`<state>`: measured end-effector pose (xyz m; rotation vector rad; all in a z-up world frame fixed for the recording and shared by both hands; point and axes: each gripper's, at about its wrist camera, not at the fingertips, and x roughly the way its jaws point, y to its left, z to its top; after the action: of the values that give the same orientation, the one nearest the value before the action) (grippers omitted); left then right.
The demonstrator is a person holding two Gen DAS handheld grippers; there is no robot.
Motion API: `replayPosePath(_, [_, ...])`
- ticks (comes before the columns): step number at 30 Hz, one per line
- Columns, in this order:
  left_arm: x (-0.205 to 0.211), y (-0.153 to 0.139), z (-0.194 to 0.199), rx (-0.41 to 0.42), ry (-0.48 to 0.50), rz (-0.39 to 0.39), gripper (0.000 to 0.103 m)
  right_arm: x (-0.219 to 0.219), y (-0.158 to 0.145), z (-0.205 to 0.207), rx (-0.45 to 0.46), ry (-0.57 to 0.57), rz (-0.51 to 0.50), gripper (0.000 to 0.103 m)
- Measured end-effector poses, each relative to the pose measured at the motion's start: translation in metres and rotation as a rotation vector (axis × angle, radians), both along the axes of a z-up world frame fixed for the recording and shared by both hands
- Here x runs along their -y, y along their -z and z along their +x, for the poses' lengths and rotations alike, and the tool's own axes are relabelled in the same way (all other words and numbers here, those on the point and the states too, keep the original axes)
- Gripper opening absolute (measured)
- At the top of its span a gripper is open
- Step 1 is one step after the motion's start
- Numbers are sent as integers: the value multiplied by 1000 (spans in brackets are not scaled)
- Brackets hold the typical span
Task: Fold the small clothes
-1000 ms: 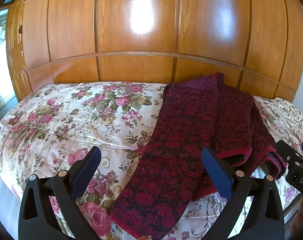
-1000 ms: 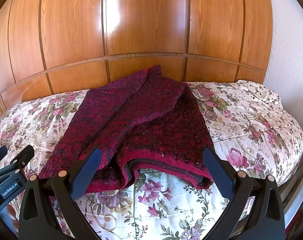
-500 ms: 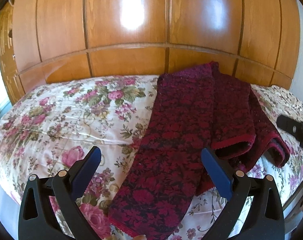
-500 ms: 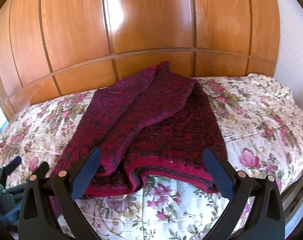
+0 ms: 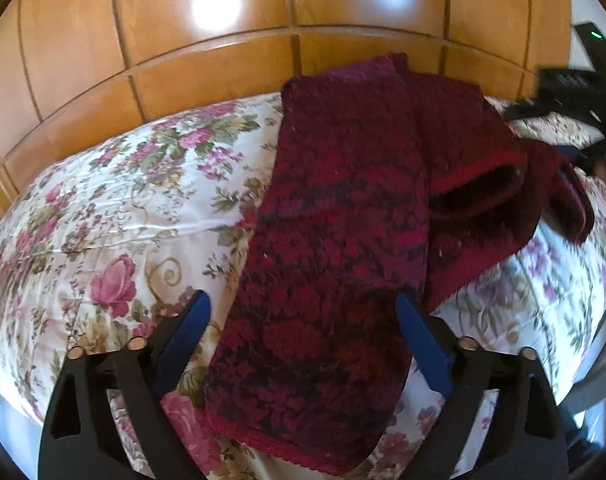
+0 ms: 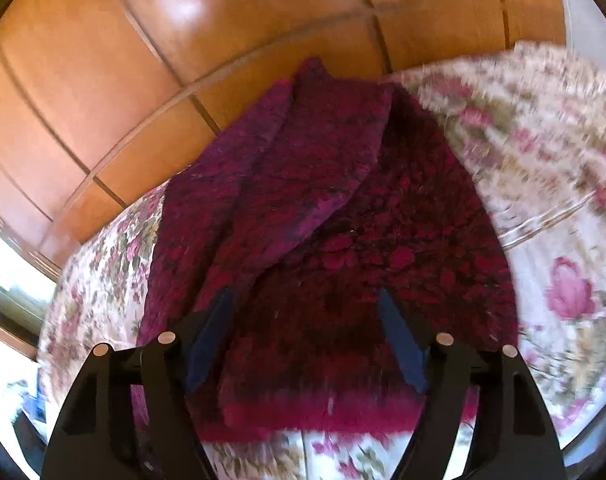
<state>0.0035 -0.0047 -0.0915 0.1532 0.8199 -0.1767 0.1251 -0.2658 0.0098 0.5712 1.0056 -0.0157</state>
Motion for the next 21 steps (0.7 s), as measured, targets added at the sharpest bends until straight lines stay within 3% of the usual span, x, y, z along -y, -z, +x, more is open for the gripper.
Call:
replayPosePath(3, [0,8,3,-24,15,-6,75,5,13,20,-19,9,62,72])
replayPosePath(5, [1,8,2,-18,44,-16,59,6,20,36,-26,-2,92,64])
replayPosePath(6, [2,8,2,-21,59,-25,42,4,22,42,-30,-11,91,59])
replayPosePath(7, [1,6,2,-26,63,-41,33,1,23,48,-30,-27,82,50])
replayPosePath(8, [-1,4,3,-32,63,-67,10,-4,23,52,-27,-51,69,41])
replayPosePath(10, [-10,-6,8,-54,53,-150,0,-14,12,56,-2,-101,-11,33])
replayPosePath(11, [-17,-14,11,-54,45,-193,0,-16,8,55,13,-116,-44,24])
replayPosePath(13, [-29,-27,18,-33,22,-235,0,-17,-8,50,59,-151,-115,15])
replayPosePath(18, [-73,-58,53,21,-96,-315,0,8,-40,33,140,-147,-290,13])
replayPosePath(21, [-103,-71,86,47,-182,-333,0,43,-52,30,158,-68,-390,12])
